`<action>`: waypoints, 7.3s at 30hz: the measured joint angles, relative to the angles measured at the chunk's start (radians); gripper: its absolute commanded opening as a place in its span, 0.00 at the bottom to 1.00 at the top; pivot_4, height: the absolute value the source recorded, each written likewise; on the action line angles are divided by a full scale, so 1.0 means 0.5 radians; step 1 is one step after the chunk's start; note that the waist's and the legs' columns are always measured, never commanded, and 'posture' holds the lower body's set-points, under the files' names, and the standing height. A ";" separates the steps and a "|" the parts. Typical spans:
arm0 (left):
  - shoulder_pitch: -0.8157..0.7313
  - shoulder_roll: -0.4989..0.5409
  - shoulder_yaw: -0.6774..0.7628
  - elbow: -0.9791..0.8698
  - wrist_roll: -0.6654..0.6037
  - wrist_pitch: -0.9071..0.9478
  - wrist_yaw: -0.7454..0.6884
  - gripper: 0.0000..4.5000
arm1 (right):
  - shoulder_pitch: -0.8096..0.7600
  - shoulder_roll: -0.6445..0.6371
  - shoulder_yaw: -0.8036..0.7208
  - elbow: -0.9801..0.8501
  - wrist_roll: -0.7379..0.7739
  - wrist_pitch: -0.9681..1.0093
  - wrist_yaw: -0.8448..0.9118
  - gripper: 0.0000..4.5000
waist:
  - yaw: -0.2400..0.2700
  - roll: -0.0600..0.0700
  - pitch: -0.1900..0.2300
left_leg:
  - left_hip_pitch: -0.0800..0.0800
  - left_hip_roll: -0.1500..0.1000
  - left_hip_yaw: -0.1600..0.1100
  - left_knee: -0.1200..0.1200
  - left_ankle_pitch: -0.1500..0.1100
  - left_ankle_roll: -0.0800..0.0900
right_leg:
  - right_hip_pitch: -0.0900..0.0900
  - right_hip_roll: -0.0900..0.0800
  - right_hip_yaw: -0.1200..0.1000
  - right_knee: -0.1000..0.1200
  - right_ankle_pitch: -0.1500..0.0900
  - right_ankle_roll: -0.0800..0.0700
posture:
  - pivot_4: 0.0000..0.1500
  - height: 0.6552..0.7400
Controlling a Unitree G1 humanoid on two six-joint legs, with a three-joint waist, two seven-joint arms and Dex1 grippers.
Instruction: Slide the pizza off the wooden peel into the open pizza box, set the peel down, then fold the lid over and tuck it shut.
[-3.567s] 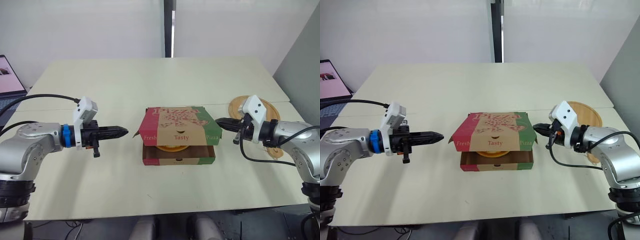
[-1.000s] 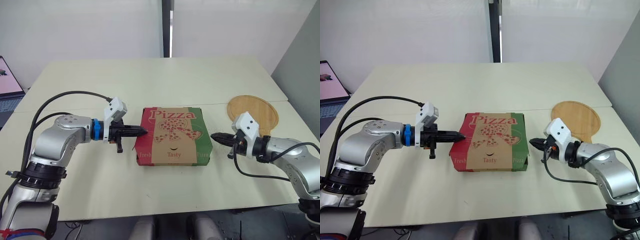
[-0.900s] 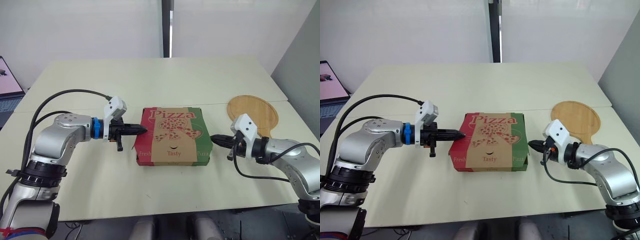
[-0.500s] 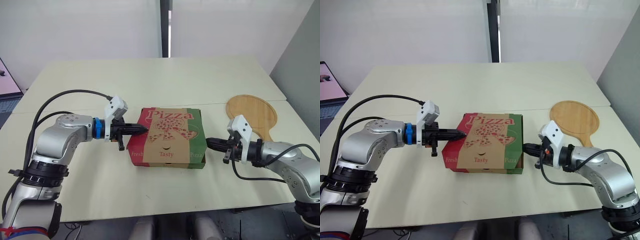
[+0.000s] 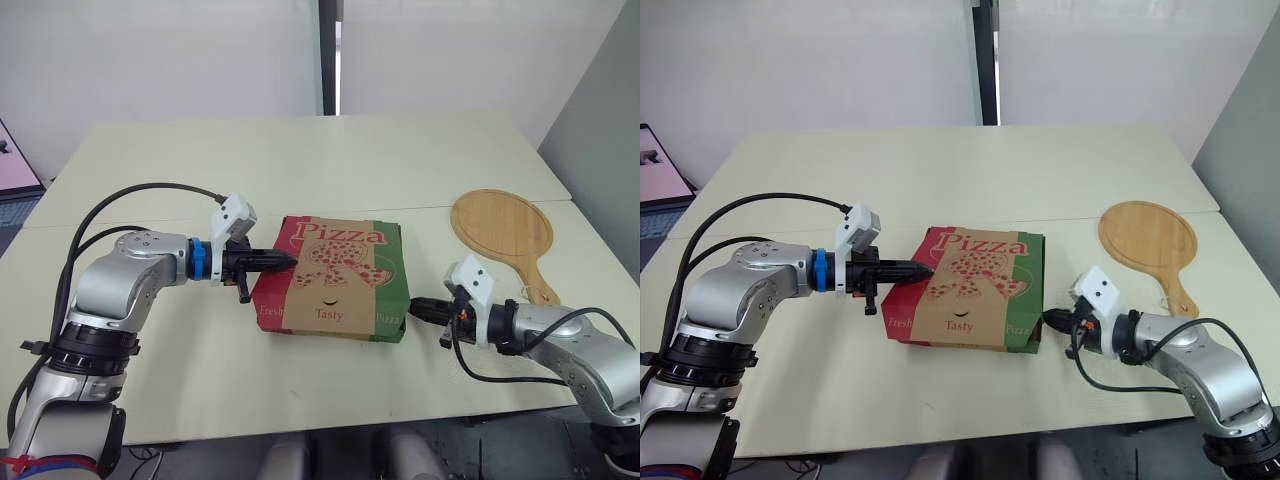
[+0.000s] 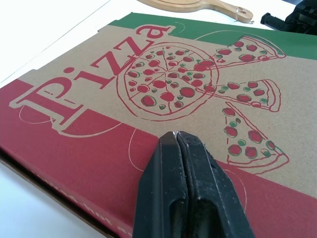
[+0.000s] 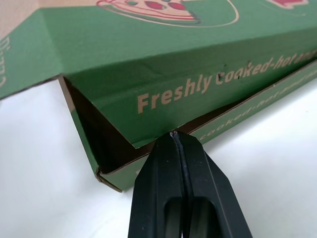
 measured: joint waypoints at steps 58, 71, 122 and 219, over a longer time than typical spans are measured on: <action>0.373 0.251 0.095 -0.186 0.032 0.037 -0.107 0.00 | -0.701 0.078 0.375 0.094 -0.016 0.016 0.252 0.00 | 0.006 0.000 0.000 | -0.001 0.000 -0.002 0.000 0.000 0.000 | -0.002 -0.001 -0.002 0.000 0.000 0.000 | 1.00 1.00; 0.425 0.245 0.075 -0.168 0.095 -0.040 -0.046 0.00 | -0.717 0.096 0.460 0.095 -0.146 -0.024 0.242 0.00 | 0.004 0.000 0.000 | -0.001 0.000 -0.002 0.000 0.000 0.000 | -0.001 -0.001 -0.001 0.000 0.000 0.000 | 1.00 1.00; -0.152 -0.042 -0.188 0.170 0.250 -0.217 -0.267 0.00 | -0.276 -0.333 0.276 -0.333 -0.388 -0.376 0.327 0.99 | -0.001 0.000 0.000 | -0.004 -0.001 -0.003 0.003 0.000 0.000 | -0.001 -0.001 -0.004 0.000 0.000 0.000 | 1.00 1.00; -0.142 -0.057 -0.186 0.272 0.335 -0.357 -0.340 0.00 | -0.059 -0.256 -0.155 -0.075 -0.585 -0.260 0.316 0.47 | -0.005 0.000 0.000 | -0.001 0.000 -0.002 0.003 0.000 0.000 | 0.000 0.000 -0.003 0.002 0.000 0.000 | 1.00 1.00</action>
